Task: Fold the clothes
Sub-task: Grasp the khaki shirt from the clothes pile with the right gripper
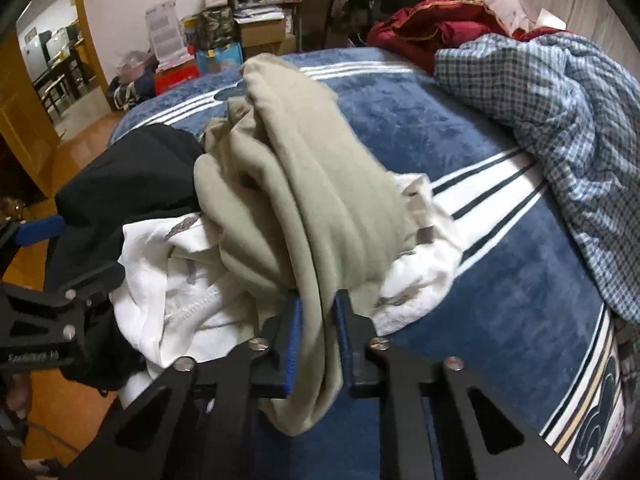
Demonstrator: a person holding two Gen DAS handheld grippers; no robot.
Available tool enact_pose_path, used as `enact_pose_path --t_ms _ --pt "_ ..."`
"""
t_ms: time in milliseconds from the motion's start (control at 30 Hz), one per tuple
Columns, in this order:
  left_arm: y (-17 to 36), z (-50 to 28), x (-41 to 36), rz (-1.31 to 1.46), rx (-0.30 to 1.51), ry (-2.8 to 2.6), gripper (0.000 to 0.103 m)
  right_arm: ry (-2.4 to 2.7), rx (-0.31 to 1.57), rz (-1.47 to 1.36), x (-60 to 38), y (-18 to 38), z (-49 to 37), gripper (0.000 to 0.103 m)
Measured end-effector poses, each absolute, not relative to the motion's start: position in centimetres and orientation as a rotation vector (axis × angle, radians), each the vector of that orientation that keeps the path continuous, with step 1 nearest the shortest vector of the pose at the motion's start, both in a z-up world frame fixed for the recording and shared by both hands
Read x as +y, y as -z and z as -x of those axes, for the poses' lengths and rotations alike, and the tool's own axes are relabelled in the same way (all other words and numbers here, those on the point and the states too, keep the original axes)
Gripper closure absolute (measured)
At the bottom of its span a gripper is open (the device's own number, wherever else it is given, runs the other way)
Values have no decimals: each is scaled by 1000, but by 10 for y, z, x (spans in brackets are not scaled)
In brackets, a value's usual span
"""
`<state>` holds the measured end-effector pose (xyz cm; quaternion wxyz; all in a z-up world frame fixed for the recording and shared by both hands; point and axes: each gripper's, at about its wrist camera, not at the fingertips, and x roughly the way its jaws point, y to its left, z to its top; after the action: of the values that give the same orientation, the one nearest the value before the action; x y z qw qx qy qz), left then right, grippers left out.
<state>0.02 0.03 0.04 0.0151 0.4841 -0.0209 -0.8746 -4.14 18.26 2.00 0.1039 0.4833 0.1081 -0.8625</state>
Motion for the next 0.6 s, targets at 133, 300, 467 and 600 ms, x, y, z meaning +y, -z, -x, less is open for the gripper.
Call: enact_pose_path --t_ms 133,300,467,600 --pt "-4 0 2 -1511 -70 2732 1 2595 410 -1448 209 -32 40 90" --pt "4 8 5 -1499 -96 2758 1 2754 315 -1488 263 -45 38 90" --pt "2 14 14 -1531 -71 2765 1 2639 287 -1338 231 -55 24 56" --pt "4 15 6 -1541 -66 2754 1 2494 327 -1213 169 -50 22 36"
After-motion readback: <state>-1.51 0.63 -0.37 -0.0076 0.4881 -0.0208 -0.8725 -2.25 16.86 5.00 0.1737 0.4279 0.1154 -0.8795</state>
